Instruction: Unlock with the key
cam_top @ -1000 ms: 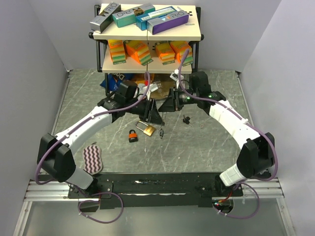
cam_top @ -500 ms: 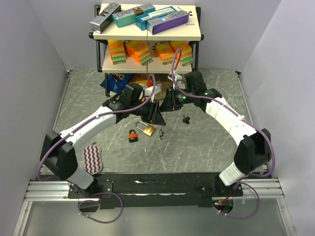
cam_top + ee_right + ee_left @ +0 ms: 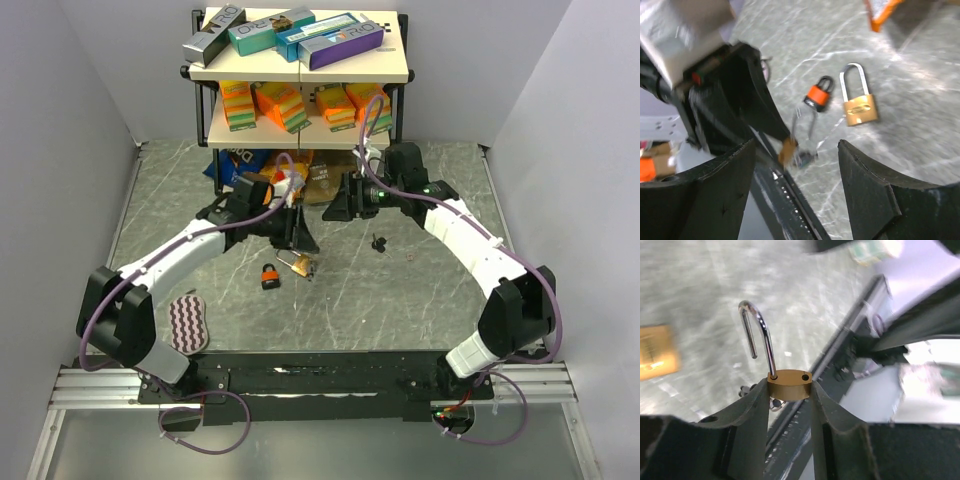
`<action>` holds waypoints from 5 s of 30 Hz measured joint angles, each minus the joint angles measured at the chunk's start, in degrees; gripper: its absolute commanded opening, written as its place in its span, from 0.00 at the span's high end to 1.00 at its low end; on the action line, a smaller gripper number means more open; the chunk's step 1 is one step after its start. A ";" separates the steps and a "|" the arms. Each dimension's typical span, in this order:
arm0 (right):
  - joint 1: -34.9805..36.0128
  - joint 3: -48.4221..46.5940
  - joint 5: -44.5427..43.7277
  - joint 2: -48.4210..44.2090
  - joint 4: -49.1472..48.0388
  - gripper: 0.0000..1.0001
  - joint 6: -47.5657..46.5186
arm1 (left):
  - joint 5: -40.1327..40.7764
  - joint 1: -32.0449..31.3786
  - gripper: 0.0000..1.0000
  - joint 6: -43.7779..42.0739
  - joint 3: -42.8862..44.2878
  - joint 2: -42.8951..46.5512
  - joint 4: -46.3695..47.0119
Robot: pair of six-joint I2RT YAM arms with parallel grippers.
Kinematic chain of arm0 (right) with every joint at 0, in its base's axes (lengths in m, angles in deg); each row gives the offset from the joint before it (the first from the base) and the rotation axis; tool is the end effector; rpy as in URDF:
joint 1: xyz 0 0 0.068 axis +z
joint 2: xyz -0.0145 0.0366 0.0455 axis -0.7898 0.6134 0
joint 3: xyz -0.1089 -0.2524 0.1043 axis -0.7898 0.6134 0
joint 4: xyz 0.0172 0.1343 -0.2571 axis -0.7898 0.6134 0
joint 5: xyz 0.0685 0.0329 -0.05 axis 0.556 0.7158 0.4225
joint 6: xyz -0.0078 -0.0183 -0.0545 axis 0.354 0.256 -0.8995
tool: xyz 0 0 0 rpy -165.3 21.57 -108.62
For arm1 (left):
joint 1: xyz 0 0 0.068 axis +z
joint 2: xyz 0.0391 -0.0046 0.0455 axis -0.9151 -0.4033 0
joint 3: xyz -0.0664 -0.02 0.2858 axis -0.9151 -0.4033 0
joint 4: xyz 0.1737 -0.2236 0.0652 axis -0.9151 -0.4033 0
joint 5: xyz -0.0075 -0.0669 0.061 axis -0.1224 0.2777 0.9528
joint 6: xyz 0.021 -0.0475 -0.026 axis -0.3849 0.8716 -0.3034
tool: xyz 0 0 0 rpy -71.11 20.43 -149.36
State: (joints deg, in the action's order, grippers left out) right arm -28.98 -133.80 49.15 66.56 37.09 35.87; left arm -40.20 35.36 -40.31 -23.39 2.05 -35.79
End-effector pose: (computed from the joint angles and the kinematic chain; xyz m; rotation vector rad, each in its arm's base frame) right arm 0.3366 0.1745 0.3473 -0.5440 2.1812 1.1984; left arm 0.2974 -0.2089 0.2923 0.4659 2.3694 -1.3102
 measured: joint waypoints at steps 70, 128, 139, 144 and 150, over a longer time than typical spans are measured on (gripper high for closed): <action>-3.30 -0.42 -12.55 -1.97 7.10 0.25 -5.62 | 55.06 33.29 0.15 -19.76 30.01 -37.05 -34.23; -3.34 -4.35 -40.68 22.71 13.51 0.47 -16.41 | 34.10 20.24 0.04 16.06 -18.21 23.32 4.57; -3.56 -6.29 -40.65 26.86 13.62 0.51 -16.31 | 33.97 20.22 0.04 16.22 -18.18 24.81 4.72; -3.56 -6.29 -40.83 26.99 13.57 0.55 -16.24 | 34.01 20.17 0.04 16.28 -18.18 25.27 4.63; -3.56 -6.14 -41.05 27.69 13.49 0.60 -16.04 | 33.99 20.13 0.04 16.28 -18.21 25.57 4.72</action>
State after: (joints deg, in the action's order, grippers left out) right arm -32.55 -139.94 8.10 94.25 50.57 19.83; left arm -6.21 55.49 -24.03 -41.59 27.62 -31.07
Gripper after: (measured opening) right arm 0.426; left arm 0.966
